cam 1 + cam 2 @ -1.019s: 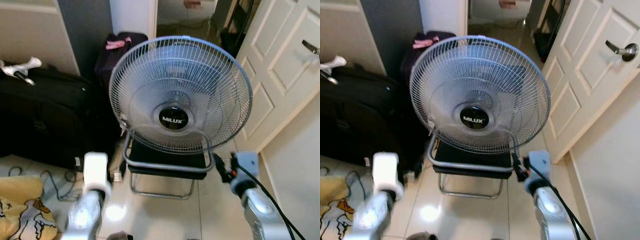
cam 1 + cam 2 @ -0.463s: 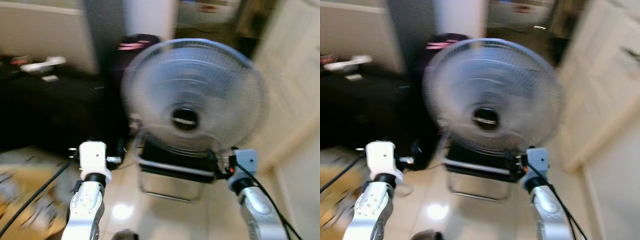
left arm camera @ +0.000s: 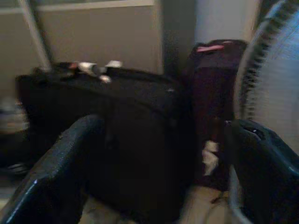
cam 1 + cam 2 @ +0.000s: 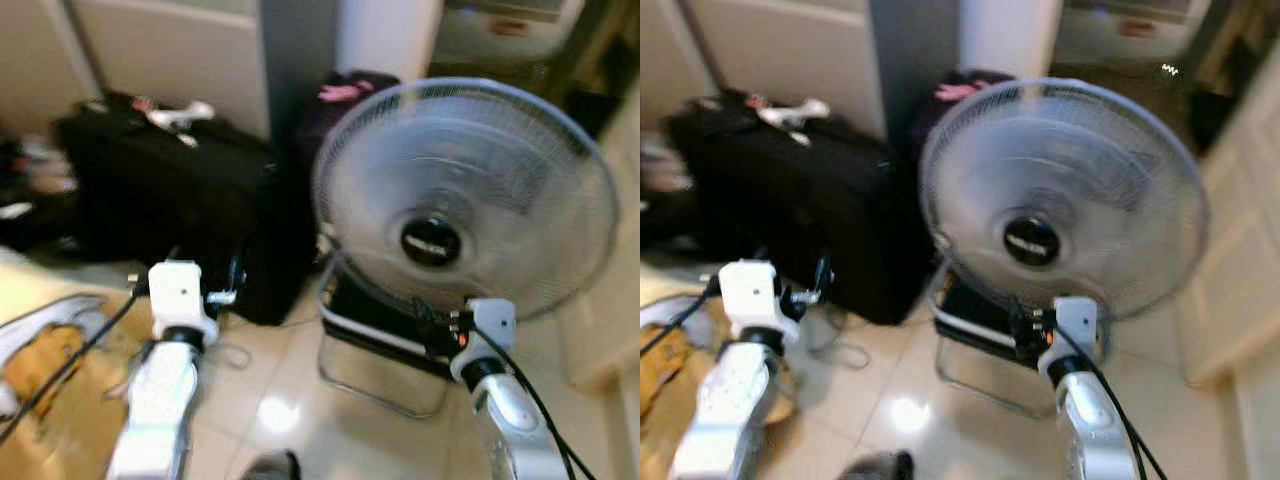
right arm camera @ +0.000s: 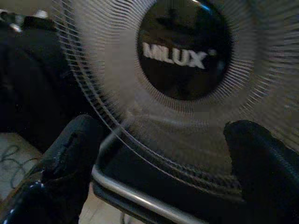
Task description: Clean up the room
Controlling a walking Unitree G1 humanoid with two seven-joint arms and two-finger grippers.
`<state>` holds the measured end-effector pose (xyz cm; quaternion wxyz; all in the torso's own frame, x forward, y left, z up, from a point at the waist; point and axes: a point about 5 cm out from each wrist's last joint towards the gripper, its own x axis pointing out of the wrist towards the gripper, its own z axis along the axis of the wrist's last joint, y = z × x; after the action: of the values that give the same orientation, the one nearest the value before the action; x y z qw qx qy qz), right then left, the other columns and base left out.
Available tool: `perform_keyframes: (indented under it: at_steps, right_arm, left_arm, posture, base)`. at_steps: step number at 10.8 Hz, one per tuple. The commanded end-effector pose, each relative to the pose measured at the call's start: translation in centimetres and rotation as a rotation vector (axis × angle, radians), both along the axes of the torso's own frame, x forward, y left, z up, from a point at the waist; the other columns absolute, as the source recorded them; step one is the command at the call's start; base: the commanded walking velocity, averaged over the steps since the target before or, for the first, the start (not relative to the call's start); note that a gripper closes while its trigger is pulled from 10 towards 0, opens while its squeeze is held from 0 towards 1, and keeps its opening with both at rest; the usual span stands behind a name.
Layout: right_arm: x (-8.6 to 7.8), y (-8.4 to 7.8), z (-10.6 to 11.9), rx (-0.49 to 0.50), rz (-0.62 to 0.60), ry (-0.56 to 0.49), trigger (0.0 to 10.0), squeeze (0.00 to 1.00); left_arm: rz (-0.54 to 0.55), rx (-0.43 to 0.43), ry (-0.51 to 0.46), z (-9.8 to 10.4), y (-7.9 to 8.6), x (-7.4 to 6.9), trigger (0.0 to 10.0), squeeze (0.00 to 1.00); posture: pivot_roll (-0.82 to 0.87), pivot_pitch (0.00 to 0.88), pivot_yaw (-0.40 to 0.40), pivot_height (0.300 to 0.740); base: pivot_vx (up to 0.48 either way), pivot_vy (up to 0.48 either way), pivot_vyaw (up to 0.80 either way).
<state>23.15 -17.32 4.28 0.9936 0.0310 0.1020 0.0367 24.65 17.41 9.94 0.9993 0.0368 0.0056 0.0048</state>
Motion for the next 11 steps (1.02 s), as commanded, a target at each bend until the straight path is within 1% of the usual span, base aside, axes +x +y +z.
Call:
perform_keyframes:
  at_steps: [1, 2, 3, 4, 5, 6, 7, 8, 9, 10, 11]
  right_arm:
    - [0.1, -0.5, 0.3, -0.004, -0.031, -0.016, 10.0, 1.00]
    - [0.1, -0.6, 0.3, 0.000, -0.045, -0.019, 10.0, 1.00]
    - [0.2, -0.8, 0.4, -0.007, -0.053, -0.022, 10.0, 1.00]
    - [0.3, -1.3, 0.6, -0.023, -0.081, -0.026, 10.0, 1.00]
    - [0.3, -1.6, 0.8, -0.021, -0.090, -0.023, 10.0, 1.00]
    - [0.1, -2.0, 1.1, -0.073, -0.096, -0.045, 10.0, 1.00]
    - [-0.3, -2.4, 1.3, -0.083, -0.097, -0.044, 10.0, 1.00]
    - [-0.7, -2.4, 1.3, -0.091, -0.082, -0.032, 10.0, 1.00]
    - [-0.8, -2.0, 1.2, -0.070, -0.057, -0.020, 10.0, 1.00]
    - [-0.8, -1.6, 0.8, -0.060, -0.055, -0.001, 10.0, 1.00]
    - [-0.4, -1.1, 0.2, -0.021, -0.058, 0.022, 10.0, 1.00]
  left_arm:
    - [-0.015, -0.022, 0.025, 0.1, -0.1, 0.4, 10.0, 1.00]
    - [-0.056, -0.060, 0.080, -0.1, -0.4, 0.7, 10.0, 1.00]
    - [0.005, 0.025, 0.050, 0.3, 0.2, 1.1, 10.0, 1.00]
    - [-0.054, 0.025, 0.072, 0.2, 0.1, 1.4, 10.0, 1.00]
    - [-0.068, 0.004, 0.091, -0.2, -0.2, 1.2, 10.0, 1.00]
    - [-0.099, 0.000, 0.113, -0.6, -0.9, 0.9, 10.0, 1.00]
    - [-0.107, -0.018, 0.098, -0.6, -1.5, 0.5, 10.0, 1.00]
    - [-0.115, -0.021, 0.110, -0.9, -1.8, 0.1, 10.0, 1.00]
    - [-0.133, -0.020, 0.141, -1.3, -1.7, -0.3, 10.0, 1.00]
    - [-0.115, 0.004, 0.144, -1.4, -1.1, -0.3, 10.0, 0.99]
    - [-0.051, 0.018, 0.126, -1.0, -0.2, 0.1, 10.0, 0.97]
  posture:
    - [-0.06, 0.039, 0.041, 0.740]
    - [-0.06, 0.037, 0.050, 0.740]
    - [-0.07, 0.034, 0.061, 0.740]
    - [-0.08, 0.035, 0.068, 0.740]
    - [-0.09, 0.040, 0.072, 0.740]
    - [-0.10, 0.055, 0.065, 0.740]
    - [-0.12, 0.082, 0.057, 0.740]
    - [-0.13, 0.096, 0.061, 0.740]
    - [-0.11, 0.105, 0.049, 0.740]
    - [-0.10, 0.076, 0.023, 0.740]
    - [-0.06, 0.073, 0.003, 0.740]
  base:
    - [0.000, 0.000, 0.80]
    - [0.000, 0.000, 0.80]
    - [0.000, 0.000, 0.80]
    - [0.000, 0.000, 0.80]
    - [0.000, 0.000, 0.80]
    - [0.000, 0.000, 0.80]
    - [0.000, 0.000, 0.80]
    - [0.000, 0.000, 0.80]
    - [0.000, 0.000, 0.80]
    - [0.000, 0.000, 0.80]
    - [0.000, 0.000, 0.80]
